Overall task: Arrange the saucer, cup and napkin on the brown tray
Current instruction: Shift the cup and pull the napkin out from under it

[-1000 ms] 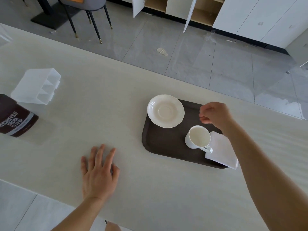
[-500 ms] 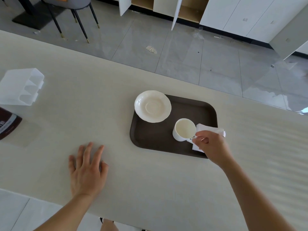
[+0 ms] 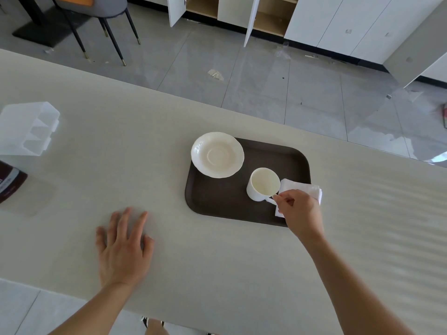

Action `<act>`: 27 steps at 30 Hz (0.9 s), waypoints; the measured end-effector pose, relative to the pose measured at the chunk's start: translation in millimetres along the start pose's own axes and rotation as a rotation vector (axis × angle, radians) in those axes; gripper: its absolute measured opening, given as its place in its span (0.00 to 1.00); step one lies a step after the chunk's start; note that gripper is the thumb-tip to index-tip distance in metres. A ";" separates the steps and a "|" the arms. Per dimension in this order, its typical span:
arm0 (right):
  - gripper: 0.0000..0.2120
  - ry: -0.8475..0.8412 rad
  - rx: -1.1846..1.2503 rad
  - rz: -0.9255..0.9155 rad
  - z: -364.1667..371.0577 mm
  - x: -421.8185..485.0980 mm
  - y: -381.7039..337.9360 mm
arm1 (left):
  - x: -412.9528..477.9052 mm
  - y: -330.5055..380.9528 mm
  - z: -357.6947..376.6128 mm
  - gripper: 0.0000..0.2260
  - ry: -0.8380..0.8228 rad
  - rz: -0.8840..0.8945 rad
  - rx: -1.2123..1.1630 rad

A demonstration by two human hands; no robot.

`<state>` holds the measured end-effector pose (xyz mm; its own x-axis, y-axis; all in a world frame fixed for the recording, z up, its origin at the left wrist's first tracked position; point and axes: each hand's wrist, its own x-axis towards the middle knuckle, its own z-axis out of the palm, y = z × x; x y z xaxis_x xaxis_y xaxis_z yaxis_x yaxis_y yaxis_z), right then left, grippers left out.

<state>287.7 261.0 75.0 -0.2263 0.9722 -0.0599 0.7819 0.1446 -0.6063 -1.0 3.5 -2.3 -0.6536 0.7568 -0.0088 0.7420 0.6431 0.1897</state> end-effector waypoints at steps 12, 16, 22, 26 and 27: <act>0.11 0.123 0.107 0.171 20.9 22.8 -19.4 | -0.4 0.1 -0.5 0.26 -0.002 -0.002 -0.002; 0.12 0.148 0.110 0.208 25.2 33.5 -26.3 | -0.1 0.5 -0.8 0.26 0.001 -0.005 -0.003; 0.11 0.186 0.153 0.262 27.4 42.2 -34.9 | 0.0 -0.4 0.1 0.26 0.000 0.001 -0.002; 0.12 0.198 0.196 0.281 33.0 43.6 -42.7 | 0.4 0.6 -1.5 0.26 0.009 0.004 -0.009; 0.12 0.202 0.204 0.287 34.7 43.2 -44.0 | 0.6 1.1 -2.2 0.26 0.009 0.002 -0.012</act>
<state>223.3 290.3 71.6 0.1186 0.9874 -0.1050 0.6607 -0.1574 -0.7339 -0.9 4.3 0.1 -0.6535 0.7569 0.0004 0.7415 0.6401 0.2011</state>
